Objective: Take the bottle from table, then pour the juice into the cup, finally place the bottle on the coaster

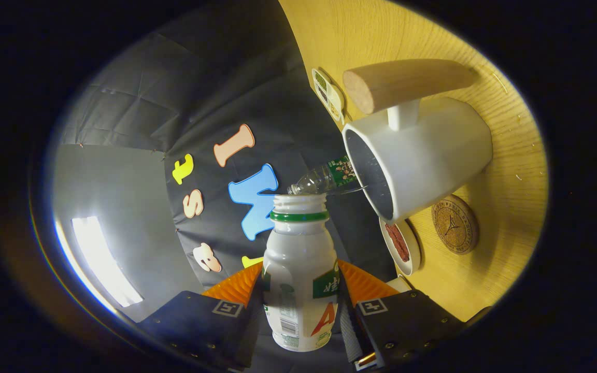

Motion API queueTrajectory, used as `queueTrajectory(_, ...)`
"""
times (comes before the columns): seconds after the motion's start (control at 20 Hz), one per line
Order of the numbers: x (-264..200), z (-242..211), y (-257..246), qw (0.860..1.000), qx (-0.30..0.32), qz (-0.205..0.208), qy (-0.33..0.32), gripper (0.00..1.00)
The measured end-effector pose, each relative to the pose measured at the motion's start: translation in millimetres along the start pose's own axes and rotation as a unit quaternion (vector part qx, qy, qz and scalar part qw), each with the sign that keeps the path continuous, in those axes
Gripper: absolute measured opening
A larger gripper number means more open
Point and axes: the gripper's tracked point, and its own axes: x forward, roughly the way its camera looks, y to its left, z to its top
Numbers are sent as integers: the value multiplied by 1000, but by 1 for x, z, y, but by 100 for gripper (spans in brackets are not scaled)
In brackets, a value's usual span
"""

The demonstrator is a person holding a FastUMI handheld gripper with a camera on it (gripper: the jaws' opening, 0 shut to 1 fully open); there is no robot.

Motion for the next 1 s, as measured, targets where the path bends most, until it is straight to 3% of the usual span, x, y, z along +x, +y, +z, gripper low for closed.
queueTrajectory(1.0,-1,8,-8,1000,-5,-9,-1,65)
